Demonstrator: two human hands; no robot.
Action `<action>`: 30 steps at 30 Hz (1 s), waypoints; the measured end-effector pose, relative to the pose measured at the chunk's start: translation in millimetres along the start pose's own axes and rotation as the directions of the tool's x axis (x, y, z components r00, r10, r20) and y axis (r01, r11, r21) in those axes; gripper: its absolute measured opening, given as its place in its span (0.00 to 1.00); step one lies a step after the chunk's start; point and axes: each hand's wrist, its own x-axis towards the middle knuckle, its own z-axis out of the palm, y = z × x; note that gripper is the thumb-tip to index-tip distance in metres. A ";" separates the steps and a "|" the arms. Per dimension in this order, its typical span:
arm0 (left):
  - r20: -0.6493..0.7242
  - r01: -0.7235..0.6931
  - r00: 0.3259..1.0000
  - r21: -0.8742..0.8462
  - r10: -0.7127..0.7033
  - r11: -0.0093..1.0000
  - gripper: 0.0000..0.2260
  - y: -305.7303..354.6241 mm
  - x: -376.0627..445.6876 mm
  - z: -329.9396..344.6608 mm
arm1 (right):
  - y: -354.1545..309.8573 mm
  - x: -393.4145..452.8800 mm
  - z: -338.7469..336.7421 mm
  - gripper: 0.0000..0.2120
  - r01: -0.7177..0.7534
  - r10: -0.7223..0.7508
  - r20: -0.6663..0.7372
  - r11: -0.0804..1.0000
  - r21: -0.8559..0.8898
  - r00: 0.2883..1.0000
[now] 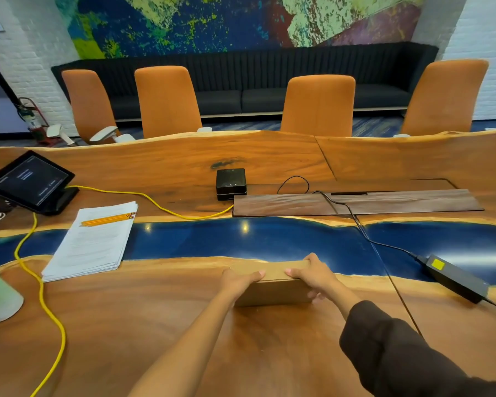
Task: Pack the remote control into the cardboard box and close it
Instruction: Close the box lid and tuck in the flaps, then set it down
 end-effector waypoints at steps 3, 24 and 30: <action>-0.029 -0.002 1.000 0.018 0.002 1.000 0.40 -1.3 0.7 1.3 | -0.9 3.5 -0.2 0.31 0.000 0.000 -0.002 1.000 0.005 1.000; -0.015 -0.195 0.981 0.034 0.196 0.980 0.42 -11.7 -21.9 16.3 | 8.0 -14.1 -33.5 0.29 -0.066 0.080 0.168 0.994 -0.090 0.983; -0.010 -0.258 0.966 -0.045 0.258 0.965 0.31 -21.4 -28.6 14.3 | 11.2 -17.6 -31.4 0.29 -0.065 0.084 0.162 0.991 -0.119 0.983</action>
